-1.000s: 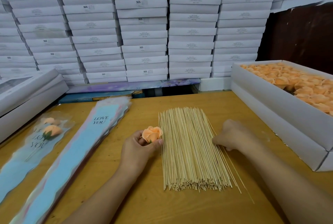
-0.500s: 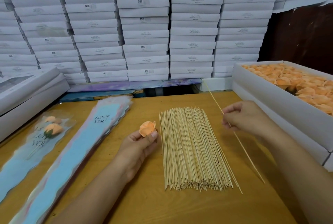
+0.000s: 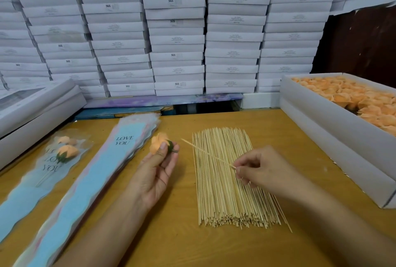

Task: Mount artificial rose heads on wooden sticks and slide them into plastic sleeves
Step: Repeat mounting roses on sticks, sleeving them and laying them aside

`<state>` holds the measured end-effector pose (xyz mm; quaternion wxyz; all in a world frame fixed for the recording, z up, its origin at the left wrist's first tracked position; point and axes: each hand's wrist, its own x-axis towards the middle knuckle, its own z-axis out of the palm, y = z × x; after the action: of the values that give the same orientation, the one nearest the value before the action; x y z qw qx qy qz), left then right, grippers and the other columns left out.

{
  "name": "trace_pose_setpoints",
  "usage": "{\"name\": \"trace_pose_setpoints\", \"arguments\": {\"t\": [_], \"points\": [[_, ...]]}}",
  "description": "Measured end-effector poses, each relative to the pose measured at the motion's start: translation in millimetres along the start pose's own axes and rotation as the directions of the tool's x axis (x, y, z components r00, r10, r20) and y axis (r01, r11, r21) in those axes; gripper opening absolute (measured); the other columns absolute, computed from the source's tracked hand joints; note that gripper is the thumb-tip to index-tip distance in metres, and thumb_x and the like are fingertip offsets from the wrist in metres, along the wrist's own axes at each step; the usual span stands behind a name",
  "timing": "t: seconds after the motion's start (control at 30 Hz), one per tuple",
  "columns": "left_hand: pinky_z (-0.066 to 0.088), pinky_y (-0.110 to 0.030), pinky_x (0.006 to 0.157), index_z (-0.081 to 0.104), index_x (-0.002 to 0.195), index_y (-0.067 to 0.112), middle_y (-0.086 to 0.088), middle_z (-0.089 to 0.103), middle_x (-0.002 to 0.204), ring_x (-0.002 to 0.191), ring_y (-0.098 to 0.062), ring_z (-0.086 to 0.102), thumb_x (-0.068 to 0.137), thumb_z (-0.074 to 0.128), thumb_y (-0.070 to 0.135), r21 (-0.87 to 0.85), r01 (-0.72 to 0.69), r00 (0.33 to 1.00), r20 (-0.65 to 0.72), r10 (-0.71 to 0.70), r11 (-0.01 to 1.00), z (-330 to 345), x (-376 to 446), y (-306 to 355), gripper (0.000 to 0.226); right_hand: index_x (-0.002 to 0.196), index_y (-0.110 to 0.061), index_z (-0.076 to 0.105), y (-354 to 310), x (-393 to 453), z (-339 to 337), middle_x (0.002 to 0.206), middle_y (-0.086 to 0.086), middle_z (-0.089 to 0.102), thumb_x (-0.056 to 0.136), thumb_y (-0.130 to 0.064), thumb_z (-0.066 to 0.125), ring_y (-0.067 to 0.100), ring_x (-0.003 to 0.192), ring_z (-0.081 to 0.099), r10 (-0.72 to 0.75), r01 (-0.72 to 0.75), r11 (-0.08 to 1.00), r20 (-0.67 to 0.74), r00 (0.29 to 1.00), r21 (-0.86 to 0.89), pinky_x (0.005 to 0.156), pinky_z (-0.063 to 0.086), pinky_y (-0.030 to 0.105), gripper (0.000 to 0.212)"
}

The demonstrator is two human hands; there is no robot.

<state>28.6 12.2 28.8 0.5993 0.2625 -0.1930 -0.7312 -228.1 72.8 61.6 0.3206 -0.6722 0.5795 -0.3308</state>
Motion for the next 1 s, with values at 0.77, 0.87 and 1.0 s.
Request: {"name": "trace_pose_setpoints", "arguments": {"t": [0.77,0.87,1.0], "points": [[0.063,-0.027,0.069,0.064,0.113,-0.002,-0.017,0.075,0.102,0.087,-0.019,0.076,0.079,0.068,0.009,-0.025,-0.009,1.0,0.001,0.01,1.0,4.6,-5.5,0.3,0.036,0.075,-0.038,0.072,5.8,-1.2,13.6,0.071,-0.024,0.071,0.092,-0.023,0.07,0.005,0.056,0.064,-0.043,0.047,0.991,0.037,0.998,-0.123,0.051,0.052,0.018,0.022],[0.063,-0.026,0.07,0.064,0.114,0.0,-0.015,0.075,0.102,0.087,-0.018,0.076,0.079,0.068,0.01,-0.009,-0.017,1.0,-0.006,0.017,1.0,5.1,-5.4,-0.2,0.037,0.074,-0.039,0.07,5.1,-1.7,12.6,0.071,-0.026,0.07,0.091,-0.022,0.07,0.0,0.057,0.064,-0.047,0.05,0.991,0.031,0.998,-0.12,0.049,0.046,0.013,0.025],[0.063,-0.027,0.071,0.065,0.113,0.001,-0.016,0.074,0.105,0.088,-0.018,0.076,0.078,0.069,0.011,0.003,-0.025,0.999,-0.024,0.025,1.0,4.2,-5.2,0.0,0.037,0.072,-0.041,0.069,3.7,-1.3,11.5,0.071,-0.027,0.069,0.091,-0.024,0.071,0.008,0.065,0.069,-0.046,0.048,0.991,0.022,0.999,-0.126,0.056,0.057,0.024,0.026]]}}
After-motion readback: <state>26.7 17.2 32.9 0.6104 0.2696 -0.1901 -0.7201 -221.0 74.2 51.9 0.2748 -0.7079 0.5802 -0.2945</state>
